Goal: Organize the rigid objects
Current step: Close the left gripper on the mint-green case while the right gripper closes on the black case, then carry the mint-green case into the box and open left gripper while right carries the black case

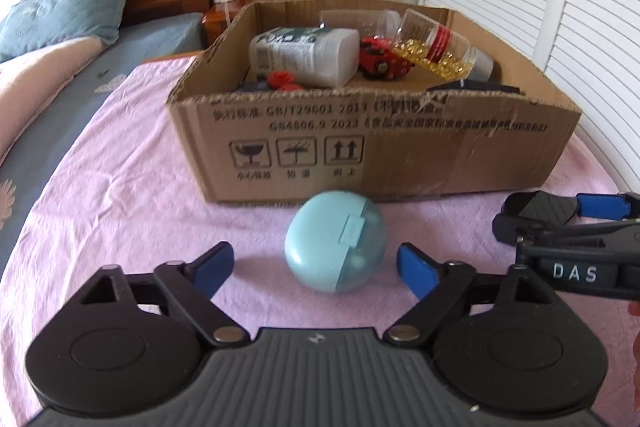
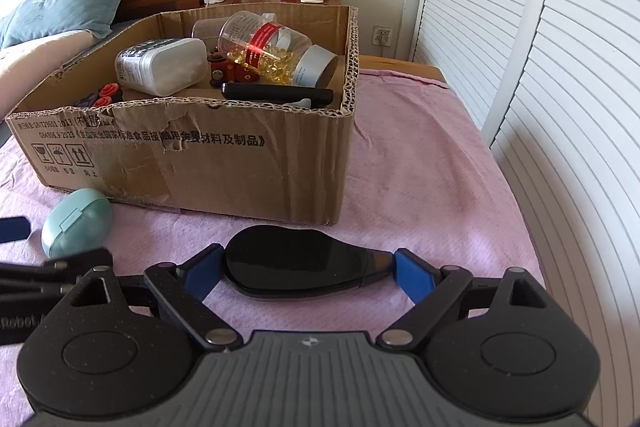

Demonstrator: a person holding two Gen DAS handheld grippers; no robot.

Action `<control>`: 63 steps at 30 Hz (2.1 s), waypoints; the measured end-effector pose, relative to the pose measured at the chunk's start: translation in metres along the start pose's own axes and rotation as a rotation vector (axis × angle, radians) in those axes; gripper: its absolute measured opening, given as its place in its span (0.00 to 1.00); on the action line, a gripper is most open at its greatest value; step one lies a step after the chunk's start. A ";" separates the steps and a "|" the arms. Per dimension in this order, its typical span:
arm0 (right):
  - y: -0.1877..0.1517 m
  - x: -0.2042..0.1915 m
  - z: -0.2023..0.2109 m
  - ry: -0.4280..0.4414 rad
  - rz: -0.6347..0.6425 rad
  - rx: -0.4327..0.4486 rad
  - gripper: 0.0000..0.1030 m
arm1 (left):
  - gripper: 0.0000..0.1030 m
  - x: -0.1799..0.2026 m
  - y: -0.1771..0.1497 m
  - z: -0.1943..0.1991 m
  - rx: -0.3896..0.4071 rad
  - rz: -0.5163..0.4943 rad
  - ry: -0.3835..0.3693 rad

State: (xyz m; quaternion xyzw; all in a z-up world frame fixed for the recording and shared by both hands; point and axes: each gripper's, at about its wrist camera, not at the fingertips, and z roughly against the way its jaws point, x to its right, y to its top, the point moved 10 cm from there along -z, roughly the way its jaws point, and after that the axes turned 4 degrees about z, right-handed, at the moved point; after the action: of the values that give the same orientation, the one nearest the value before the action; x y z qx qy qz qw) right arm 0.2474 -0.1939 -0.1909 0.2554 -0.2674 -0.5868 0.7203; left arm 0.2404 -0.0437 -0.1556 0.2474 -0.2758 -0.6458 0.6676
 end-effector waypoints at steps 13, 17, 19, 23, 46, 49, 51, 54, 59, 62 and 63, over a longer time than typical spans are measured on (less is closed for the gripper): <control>0.000 -0.001 0.000 0.022 0.021 0.000 0.90 | 0.56 0.010 0.009 -0.006 -0.016 -0.174 -0.161; 0.000 -0.001 0.000 0.014 0.012 -0.005 0.91 | 0.51 0.011 0.011 -0.006 -0.020 -0.167 -0.158; 0.000 -0.001 0.000 0.011 0.011 -0.009 0.90 | 0.51 0.010 0.009 -0.004 -0.021 -0.172 -0.154; 0.000 -0.003 0.003 0.007 0.030 -0.012 0.90 | 0.51 0.011 0.008 -0.003 -0.034 -0.180 -0.152; 0.024 -0.007 0.069 0.117 0.171 0.067 0.90 | 0.50 0.034 0.058 0.063 -0.009 -0.324 -0.287; 0.031 -0.005 0.075 0.119 0.170 0.087 0.90 | 0.50 0.038 0.082 0.057 0.025 -0.307 -0.276; 0.034 -0.003 0.078 0.122 0.166 0.097 0.90 | 0.50 0.041 0.096 0.044 0.041 -0.301 -0.259; 0.036 -0.003 0.083 0.133 0.155 0.102 0.90 | 0.51 0.043 0.107 0.017 0.020 -0.282 -0.240; 0.037 -0.007 0.087 0.141 0.168 0.106 0.90 | 0.51 0.042 0.112 -0.021 -0.027 -0.266 -0.202; 0.039 -0.008 0.089 0.140 0.173 0.108 0.90 | 0.51 0.043 0.112 -0.032 -0.031 -0.249 -0.203; 0.040 -0.008 0.089 0.139 0.174 0.109 0.90 | 0.51 0.043 0.114 -0.031 -0.008 -0.248 -0.206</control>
State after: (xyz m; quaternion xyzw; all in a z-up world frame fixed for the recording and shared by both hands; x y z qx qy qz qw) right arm 0.2135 -0.1835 -0.0997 0.3099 -0.2696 -0.4877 0.7704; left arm 0.3453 -0.0829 -0.0981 0.2093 -0.3076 -0.7464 0.5518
